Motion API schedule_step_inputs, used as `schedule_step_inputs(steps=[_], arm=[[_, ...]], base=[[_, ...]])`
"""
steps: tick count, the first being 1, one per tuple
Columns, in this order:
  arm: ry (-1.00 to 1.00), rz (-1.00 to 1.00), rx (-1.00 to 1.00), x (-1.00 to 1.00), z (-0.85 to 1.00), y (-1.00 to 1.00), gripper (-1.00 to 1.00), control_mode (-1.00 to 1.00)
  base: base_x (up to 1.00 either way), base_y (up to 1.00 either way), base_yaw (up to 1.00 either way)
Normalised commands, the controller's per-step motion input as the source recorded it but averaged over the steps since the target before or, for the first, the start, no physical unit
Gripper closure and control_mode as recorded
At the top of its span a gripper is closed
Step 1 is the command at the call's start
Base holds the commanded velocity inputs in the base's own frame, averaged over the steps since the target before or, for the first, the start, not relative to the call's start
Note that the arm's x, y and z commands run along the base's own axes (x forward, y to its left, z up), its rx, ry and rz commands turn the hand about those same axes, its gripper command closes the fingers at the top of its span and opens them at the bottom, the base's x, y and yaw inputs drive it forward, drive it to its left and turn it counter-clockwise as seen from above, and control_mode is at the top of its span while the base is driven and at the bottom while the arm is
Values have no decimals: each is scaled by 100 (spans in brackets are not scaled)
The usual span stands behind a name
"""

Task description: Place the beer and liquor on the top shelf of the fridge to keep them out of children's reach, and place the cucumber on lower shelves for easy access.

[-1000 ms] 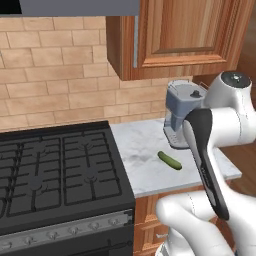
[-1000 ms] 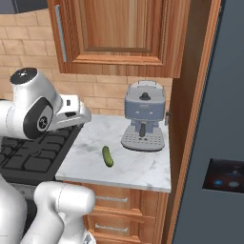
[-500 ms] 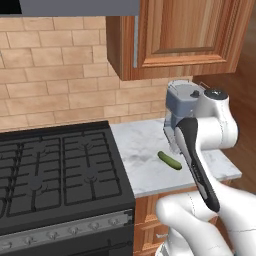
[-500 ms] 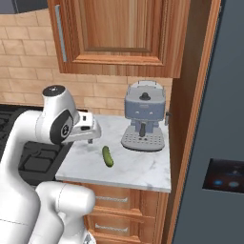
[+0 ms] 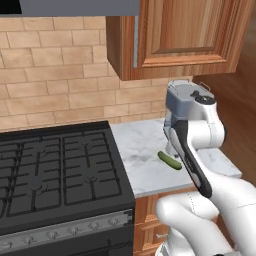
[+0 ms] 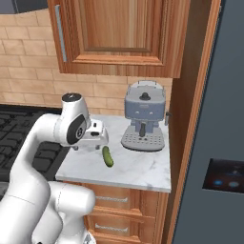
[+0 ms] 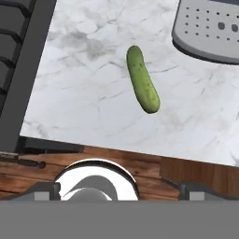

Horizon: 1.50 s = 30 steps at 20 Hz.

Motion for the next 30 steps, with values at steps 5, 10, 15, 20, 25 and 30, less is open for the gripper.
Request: schedule_step_inputs(steps=[5,10,15,20,25,30], arm=[[4,-4,0,46,-41,-9,-100,-100],[4,-3,0,49,-55,-10,-100,-100],[2,-1,0,51,-50,-4,-100,-100],[1,0,0,55,-40,-3,-100,-100],[1,0,1,54,-37,-11,-100,-100],[1,0,0,50,-37,-10,-100,-100]], base=[[0,0,0],[0,0,0],[0,0,0],[0,0,0],[0,0,0],[0,0,0]])
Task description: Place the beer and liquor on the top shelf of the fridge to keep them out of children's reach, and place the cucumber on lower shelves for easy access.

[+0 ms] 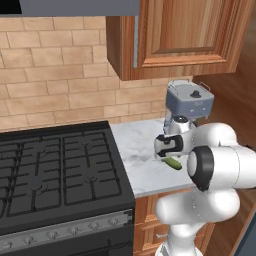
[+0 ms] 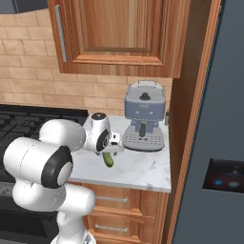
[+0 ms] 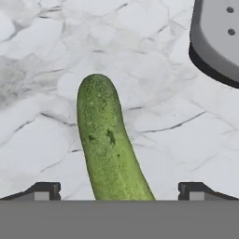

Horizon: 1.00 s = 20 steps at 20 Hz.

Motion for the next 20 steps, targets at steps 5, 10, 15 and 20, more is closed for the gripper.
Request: schedule_step_inputs(steps=[5,10,15,20], arm=[[1,0,0,41,-40,-2,-100,-100],[0,0,0,19,-55,0,100,-100],[0,0,0,3,-34,0,100,-100],[-2,0,0,-3,-7,0,100,-100]], base=[[0,0,0],[0,0,0],[0,0,0],[0,0,0]])
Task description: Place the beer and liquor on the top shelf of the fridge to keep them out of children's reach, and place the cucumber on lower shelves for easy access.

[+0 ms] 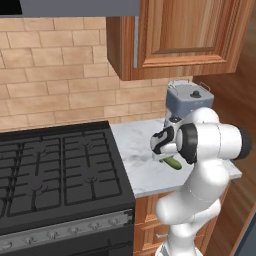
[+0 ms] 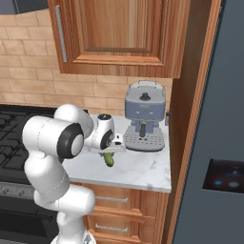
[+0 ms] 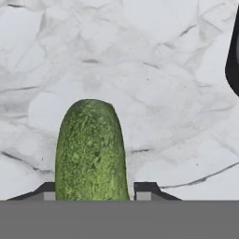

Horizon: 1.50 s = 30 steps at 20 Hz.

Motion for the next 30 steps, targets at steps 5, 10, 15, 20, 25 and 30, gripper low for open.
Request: schedule_step_inputs(steps=[5,10,15,20,25,30], arm=[[0,3,0,-35,12,1,100,-100],[-5,24,0,-61,86,15,100,-100],[-4,40,-9,-63,94,45,100,-100],[-14,47,-14,-71,87,53,100,-100],[-18,45,-15,-66,97,49,100,-100],[-18,39,-13,-68,85,24,100,-100]], base=[[0,0,0],[0,0,0],[0,0,0],[0,0,0],[0,0,0],[0,0,0]])
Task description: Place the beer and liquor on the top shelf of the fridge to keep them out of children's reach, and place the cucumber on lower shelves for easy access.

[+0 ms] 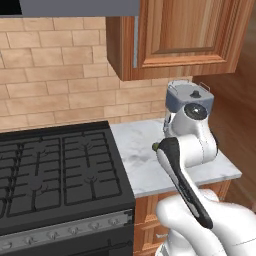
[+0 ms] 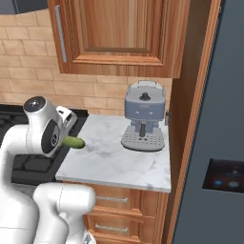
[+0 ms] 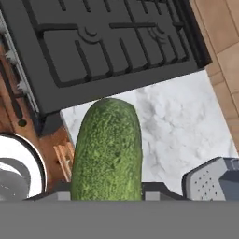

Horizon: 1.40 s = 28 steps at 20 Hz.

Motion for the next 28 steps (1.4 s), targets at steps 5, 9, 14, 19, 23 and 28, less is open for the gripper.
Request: schedule_step_inputs(steps=[5,9,14,19,23,28], arm=[[-18,22,-7,-71,73,0,100,-100],[-10,11,-6,-50,57,0,100,-100],[-2,4,-9,-34,58,0,100,-100],[0,2,-8,-26,32,0,100,100],[0,0,0,0,0,0,100,100],[0,0,0,0,0,0,100,100]], base=[[0,0,0],[0,0,0],[0,0,0],[-24,0,1],[-82,-8,0],[-79,-41,0]])
